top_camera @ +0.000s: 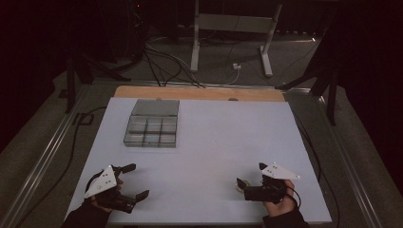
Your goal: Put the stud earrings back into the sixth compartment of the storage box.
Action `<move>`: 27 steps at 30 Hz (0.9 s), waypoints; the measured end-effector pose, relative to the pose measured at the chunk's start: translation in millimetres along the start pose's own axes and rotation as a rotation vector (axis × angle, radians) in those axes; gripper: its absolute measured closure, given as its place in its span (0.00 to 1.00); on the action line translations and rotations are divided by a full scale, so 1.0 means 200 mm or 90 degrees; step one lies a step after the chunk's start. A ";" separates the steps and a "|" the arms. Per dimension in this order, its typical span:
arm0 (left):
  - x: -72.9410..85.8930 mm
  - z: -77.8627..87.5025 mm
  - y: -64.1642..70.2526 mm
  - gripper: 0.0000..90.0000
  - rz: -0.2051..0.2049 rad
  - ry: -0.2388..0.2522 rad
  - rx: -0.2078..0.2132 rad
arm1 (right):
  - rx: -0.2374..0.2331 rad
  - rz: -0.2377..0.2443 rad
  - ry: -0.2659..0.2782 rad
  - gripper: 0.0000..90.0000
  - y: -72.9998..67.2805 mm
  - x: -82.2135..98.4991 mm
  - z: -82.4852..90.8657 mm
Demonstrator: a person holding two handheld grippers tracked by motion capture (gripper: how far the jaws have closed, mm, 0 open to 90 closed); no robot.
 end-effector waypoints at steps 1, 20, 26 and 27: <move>0.00 0.00 0.00 0.00 0.000 -0.001 0.000 | 0.002 0.003 -0.005 0.00 0.00 0.00 0.00; 0.00 0.00 0.00 0.00 0.001 0.000 0.005 | 0.021 -0.058 -0.114 0.16 -0.07 0.04 -0.05; 0.00 0.00 0.00 0.00 0.004 -0.002 0.005 | 0.017 -0.065 -0.141 0.36 -0.07 0.05 -0.06; 0.00 0.00 0.00 0.00 0.005 -0.002 0.005 | 0.017 -0.068 -0.143 0.39 -0.07 0.06 -0.06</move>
Point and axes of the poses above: each handheld gripper's, and its own axes: z roughly backward along the jaws, x roughly out of its underside, y roughly to its right, the point moved 3 cm from there along -z, roughly forward along the jaws
